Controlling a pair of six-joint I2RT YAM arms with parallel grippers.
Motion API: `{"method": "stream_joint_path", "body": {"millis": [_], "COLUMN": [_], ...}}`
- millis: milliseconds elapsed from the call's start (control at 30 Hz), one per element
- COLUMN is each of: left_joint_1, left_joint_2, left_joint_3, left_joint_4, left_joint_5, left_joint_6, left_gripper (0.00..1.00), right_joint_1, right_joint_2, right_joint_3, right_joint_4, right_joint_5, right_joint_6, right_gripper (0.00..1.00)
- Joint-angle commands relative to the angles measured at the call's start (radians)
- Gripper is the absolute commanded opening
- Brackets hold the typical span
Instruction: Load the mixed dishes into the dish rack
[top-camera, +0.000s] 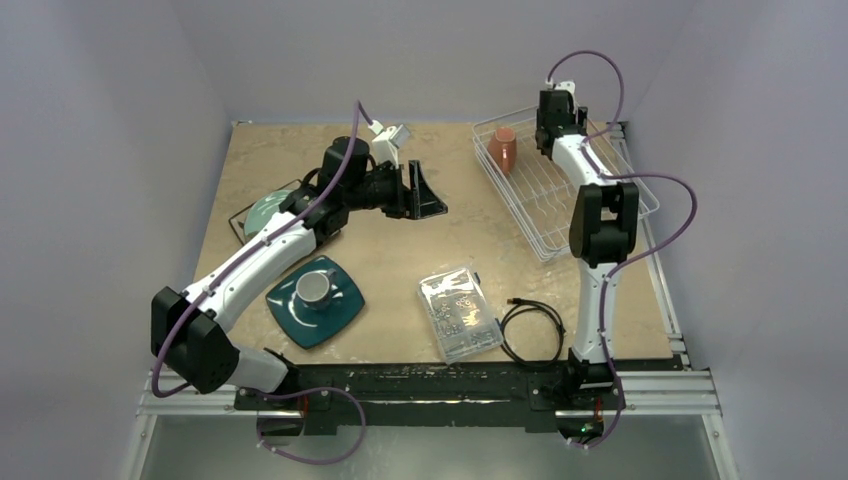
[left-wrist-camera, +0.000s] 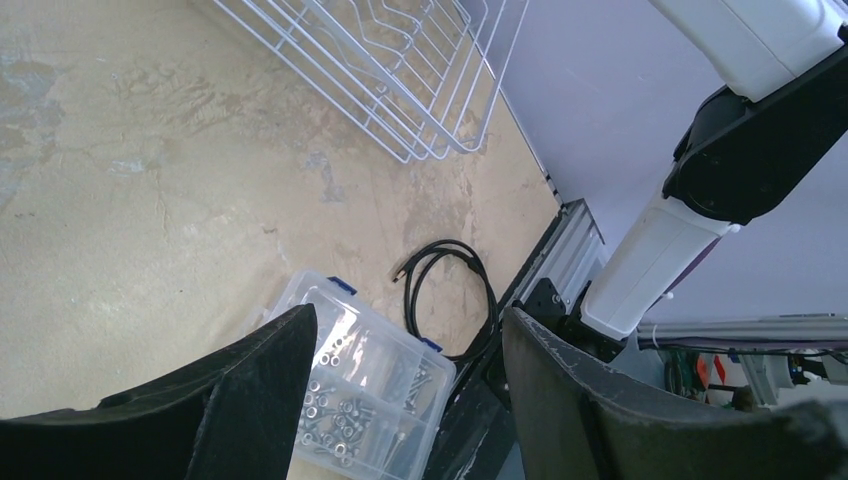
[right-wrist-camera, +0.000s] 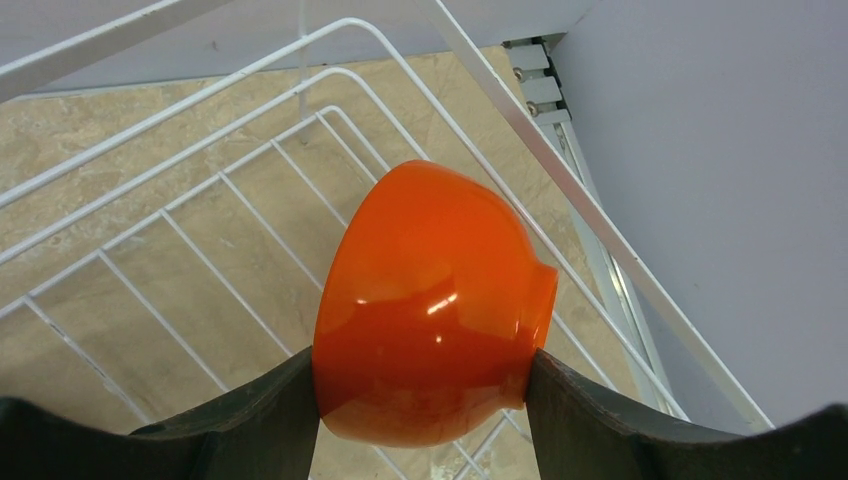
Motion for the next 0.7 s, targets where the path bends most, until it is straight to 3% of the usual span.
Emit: {"method": "stream_joint_path", "body": {"millis": [0, 300, 533, 667], "left_joint_1": [0.006, 0.008, 0.018, 0.02], "left_joint_2": [0.0, 0.006, 0.014, 0.022], "left_joint_3": [0.024, 0.024, 0.025, 0.023], "left_joint_4": [0.05, 0.053, 0.06, 0.065], "left_joint_5": [0.025, 0.03, 0.045, 0.054], "left_joint_6": [-0.011, -0.016, -0.029, -0.039], "left_gripper": [0.67, 0.67, 0.67, 0.67], "right_joint_1": [-0.002, 0.006, 0.019, 0.022], "right_joint_2": [0.021, 0.054, 0.067, 0.062], "right_joint_3": [0.077, 0.129, 0.124, 0.128], "right_joint_4": [0.035, 0.012, 0.003, -0.001], "right_joint_5": [0.032, -0.007, 0.006, -0.001], "right_joint_6": [-0.027, -0.026, -0.027, -0.024], "right_gripper": [0.46, 0.7, 0.96, 0.99]}}
